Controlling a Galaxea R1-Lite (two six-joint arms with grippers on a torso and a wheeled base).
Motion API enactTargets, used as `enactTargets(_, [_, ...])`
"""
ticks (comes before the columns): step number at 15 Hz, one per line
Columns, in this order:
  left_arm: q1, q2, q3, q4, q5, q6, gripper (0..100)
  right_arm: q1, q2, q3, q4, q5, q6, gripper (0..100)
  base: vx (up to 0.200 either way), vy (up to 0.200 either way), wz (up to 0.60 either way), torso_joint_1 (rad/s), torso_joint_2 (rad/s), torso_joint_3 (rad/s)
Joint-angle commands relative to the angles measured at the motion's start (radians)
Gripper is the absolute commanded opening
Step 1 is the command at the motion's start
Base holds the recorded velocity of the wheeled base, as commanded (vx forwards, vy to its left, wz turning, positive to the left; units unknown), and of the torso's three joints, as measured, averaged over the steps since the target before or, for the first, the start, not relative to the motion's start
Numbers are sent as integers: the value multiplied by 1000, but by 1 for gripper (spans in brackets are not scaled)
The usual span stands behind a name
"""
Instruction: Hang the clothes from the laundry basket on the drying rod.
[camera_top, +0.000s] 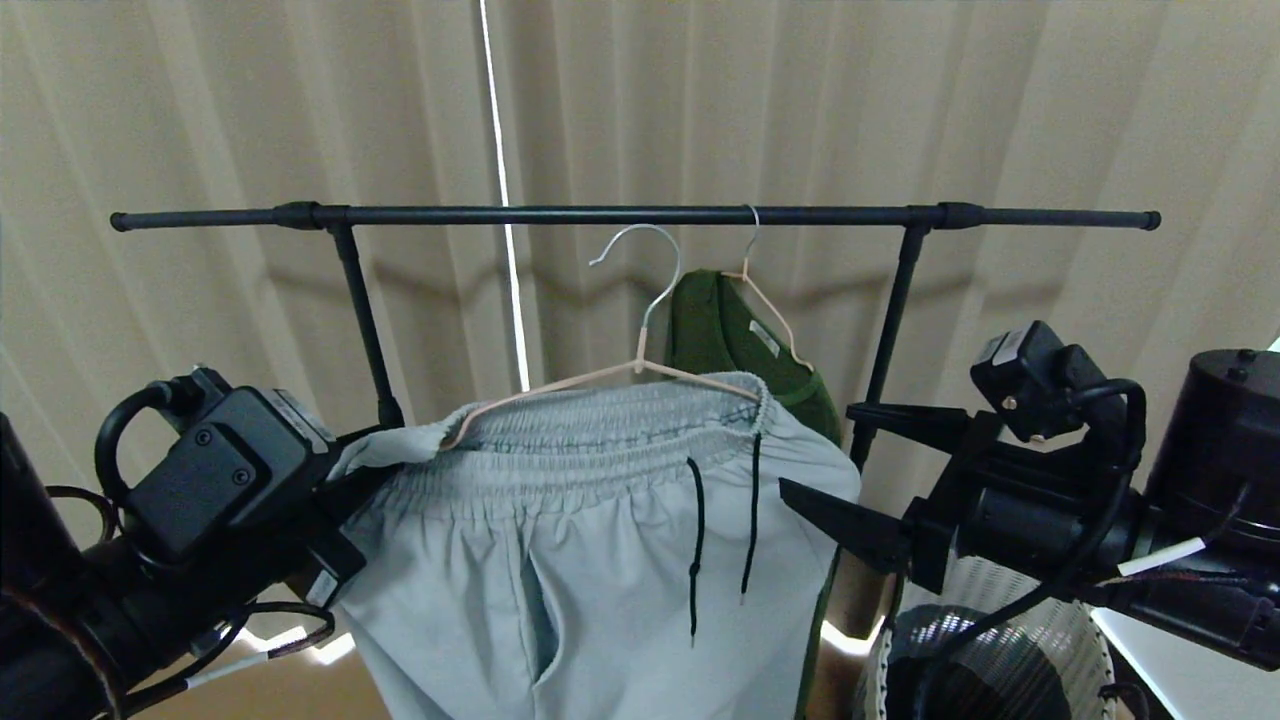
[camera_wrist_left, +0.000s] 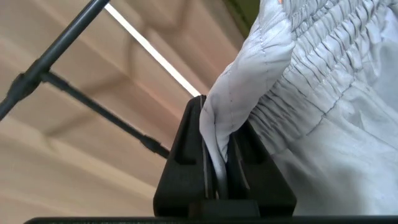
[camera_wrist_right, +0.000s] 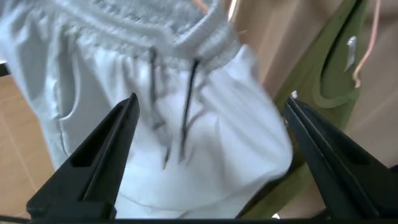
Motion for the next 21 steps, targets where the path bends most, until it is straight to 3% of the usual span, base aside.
enactTargets(1, [-54, -4, 7, 0, -10, -1, 0, 0, 27, -15, -35, -2, -39, 100, 0, 0, 0, 0, 0, 0])
enactTargets(4, [-96, 12, 10, 2, -10, 1, 0, 8, 98, -24, -168, 1, -111, 100, 0, 0, 0, 0, 0, 0])
enactTargets(13, [-142, 12, 28, 0, -13, 4, 0, 31, 162, -91, -182, 1, -170, 100, 0, 0, 0, 0, 0, 0])
enactTargets(14, [-142, 11, 28, 0, -13, 4, 0, 44, 162, -93, -182, 1, -170, 0, 0, 0, 0, 0, 0, 0])
enactTargets(21, [-142, 0, 24, -1, -45, 4, 0, 55, 159, -93, -182, 3, -168, 0, 0, 0, 0, 0, 0, 0])
